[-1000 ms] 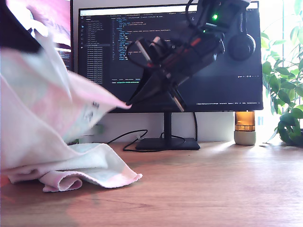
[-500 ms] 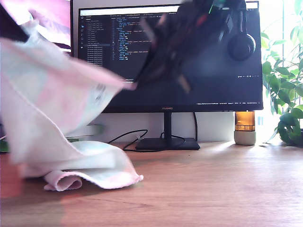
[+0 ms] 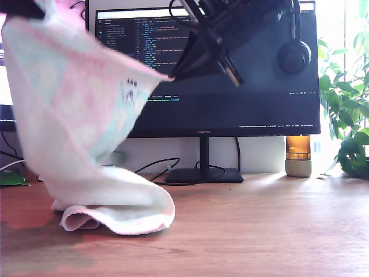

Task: Fold the tea towel to a neat square and place it to the right

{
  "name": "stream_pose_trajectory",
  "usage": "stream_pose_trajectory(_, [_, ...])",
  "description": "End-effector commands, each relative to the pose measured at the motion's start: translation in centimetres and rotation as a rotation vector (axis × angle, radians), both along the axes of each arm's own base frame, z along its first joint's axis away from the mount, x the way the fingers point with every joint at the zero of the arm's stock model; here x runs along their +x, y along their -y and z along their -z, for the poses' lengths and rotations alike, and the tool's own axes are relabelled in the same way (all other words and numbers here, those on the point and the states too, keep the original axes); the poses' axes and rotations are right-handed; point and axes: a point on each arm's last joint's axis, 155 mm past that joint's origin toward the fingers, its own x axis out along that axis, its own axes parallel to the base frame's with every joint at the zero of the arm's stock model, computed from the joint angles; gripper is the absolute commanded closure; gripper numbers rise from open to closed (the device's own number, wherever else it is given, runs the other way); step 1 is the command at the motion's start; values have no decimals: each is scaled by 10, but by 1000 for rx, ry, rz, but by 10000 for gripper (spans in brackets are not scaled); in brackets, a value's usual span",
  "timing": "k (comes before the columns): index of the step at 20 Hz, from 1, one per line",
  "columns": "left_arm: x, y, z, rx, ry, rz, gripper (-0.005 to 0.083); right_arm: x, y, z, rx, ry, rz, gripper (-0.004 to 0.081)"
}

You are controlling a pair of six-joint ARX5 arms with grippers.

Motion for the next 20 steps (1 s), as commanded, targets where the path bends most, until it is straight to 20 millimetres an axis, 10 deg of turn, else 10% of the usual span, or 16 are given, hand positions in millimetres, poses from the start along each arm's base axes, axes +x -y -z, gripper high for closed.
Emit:
stream_pose_trajectory(1, [8,2,4,23,5,18,795,6,5,-26,31,53,41,783])
stream_pose_trajectory(13, [52,34,37,16,-51,178,795,-26,20,4,-152,8,-23,783])
stream_pose_trajectory(20, [73,55,22,-11,-48,263,795,-51,38,-36,-169,84,-16,783])
